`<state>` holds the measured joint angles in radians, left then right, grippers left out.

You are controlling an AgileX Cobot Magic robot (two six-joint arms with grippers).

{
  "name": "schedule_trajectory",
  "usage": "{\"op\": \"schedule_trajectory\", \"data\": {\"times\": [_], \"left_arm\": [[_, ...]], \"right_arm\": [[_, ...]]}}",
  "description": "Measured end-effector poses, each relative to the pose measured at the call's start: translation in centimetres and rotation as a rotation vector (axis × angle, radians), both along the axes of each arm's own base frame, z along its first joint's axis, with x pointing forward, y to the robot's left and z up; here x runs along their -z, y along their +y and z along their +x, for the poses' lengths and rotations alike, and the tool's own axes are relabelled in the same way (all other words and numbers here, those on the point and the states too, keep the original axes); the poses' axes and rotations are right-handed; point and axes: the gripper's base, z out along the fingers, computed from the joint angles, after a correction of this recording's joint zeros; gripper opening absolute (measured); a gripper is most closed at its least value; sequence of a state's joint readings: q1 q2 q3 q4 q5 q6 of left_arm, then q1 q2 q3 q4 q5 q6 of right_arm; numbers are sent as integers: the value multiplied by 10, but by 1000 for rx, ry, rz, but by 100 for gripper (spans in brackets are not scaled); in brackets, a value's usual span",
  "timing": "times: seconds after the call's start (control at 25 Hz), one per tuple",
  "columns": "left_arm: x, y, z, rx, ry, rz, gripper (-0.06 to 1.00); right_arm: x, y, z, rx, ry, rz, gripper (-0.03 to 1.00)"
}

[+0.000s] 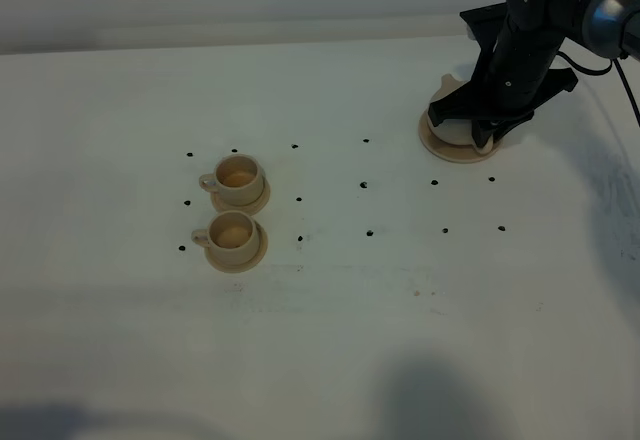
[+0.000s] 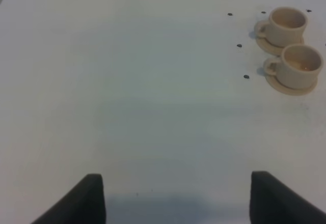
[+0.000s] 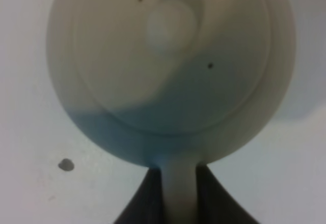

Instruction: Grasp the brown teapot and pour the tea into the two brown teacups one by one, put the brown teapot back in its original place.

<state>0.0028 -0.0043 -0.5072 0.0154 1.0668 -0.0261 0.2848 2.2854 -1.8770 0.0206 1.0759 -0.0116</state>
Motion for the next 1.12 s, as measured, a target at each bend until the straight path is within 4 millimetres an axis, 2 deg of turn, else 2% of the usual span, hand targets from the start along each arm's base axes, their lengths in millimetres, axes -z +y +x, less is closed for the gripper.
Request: {"op": "schedule_trajectory", "data": {"times": [0.16, 0.32, 1.12], "left_arm": [[0, 0, 0, 0, 0, 0, 57], [0, 0, 0, 0, 0, 0, 57], [0, 0, 0, 0, 0, 0, 57]], "right_arm": [[0, 0, 0, -1, 5, -5, 24], [0, -1, 0, -7, 3, -12, 29], [0, -4, 1, -67, -14, -56, 24]]}}
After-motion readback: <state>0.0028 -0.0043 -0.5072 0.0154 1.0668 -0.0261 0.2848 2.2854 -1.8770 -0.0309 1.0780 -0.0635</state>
